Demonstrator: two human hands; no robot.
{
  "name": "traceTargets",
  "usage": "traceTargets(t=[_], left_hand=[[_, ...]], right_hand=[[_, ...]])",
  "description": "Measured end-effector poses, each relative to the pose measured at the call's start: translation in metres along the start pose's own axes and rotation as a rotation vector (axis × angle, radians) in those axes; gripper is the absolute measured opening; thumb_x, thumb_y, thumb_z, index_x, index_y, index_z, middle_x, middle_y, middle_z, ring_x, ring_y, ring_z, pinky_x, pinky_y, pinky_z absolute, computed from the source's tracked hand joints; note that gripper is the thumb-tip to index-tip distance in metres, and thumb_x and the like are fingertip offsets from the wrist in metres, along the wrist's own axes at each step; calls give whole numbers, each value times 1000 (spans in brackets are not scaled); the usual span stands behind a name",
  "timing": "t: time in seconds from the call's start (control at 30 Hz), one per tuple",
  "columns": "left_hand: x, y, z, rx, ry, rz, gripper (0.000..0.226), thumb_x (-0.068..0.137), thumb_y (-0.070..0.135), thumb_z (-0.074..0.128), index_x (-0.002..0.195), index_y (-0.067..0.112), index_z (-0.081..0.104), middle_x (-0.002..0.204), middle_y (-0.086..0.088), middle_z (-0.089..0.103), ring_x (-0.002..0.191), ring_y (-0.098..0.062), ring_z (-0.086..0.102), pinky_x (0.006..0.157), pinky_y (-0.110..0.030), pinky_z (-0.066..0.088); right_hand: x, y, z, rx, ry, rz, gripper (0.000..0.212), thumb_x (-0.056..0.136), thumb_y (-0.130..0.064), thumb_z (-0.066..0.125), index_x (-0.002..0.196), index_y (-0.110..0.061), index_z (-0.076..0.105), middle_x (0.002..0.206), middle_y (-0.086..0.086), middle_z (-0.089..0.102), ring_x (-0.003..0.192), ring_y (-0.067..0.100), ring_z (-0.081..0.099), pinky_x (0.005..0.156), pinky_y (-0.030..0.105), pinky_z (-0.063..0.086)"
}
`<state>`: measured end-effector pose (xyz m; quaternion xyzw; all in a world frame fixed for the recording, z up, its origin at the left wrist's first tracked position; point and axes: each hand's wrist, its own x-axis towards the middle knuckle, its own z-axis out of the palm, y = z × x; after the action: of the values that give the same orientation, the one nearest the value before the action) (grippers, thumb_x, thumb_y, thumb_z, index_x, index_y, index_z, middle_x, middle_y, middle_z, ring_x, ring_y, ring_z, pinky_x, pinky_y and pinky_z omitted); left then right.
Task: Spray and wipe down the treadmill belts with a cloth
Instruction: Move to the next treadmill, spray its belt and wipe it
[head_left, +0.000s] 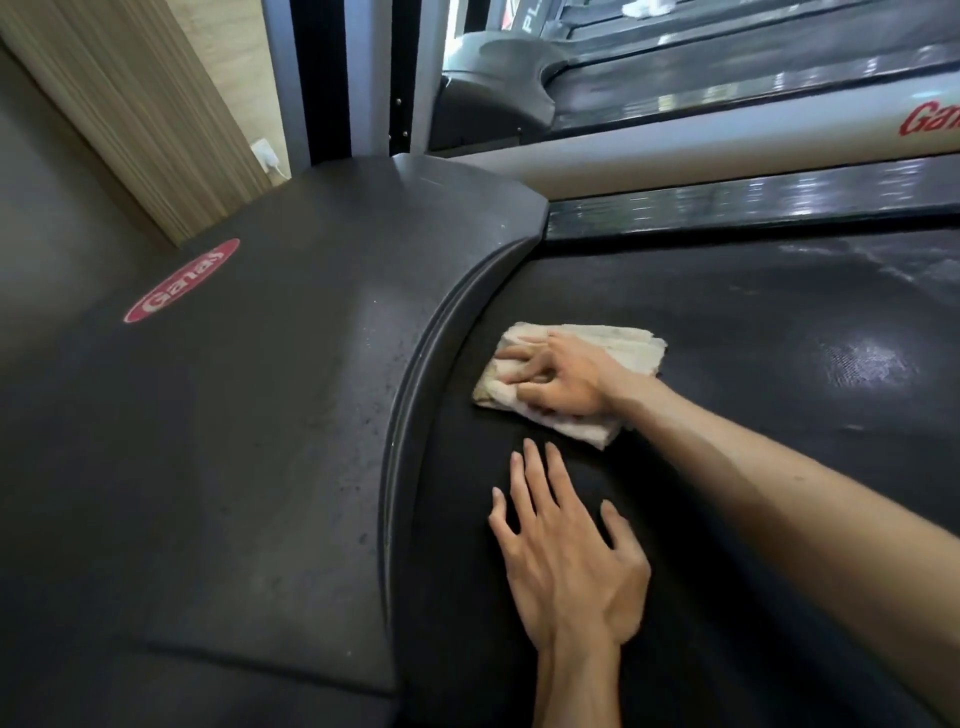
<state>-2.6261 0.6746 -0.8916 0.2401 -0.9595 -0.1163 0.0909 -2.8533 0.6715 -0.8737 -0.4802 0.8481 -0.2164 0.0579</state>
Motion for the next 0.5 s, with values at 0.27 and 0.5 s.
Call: traceTargets(t=[0.27, 0.5], left_hand=[[0, -6, -1, 54, -41, 50, 80, 95, 35, 42, 163, 15, 4, 170, -3, -10, 157, -20, -6, 123, -49, 4], [-2, 3, -6, 4, 1, 14, 78, 92, 47, 24, 163, 16, 13, 171, -2, 1, 157, -16, -3, 122, -48, 3]], right_hand=[[63, -21, 7, -211, 10, 531, 56, 103, -40, 42, 158, -31, 37, 167, 11, 22, 155, 36, 12, 122, 63, 8], [57, -23, 4, -162, -82, 223, 48, 107, -45, 33, 154, -43, 44, 172, -4, 19, 158, 24, 12, 125, 48, 5]])
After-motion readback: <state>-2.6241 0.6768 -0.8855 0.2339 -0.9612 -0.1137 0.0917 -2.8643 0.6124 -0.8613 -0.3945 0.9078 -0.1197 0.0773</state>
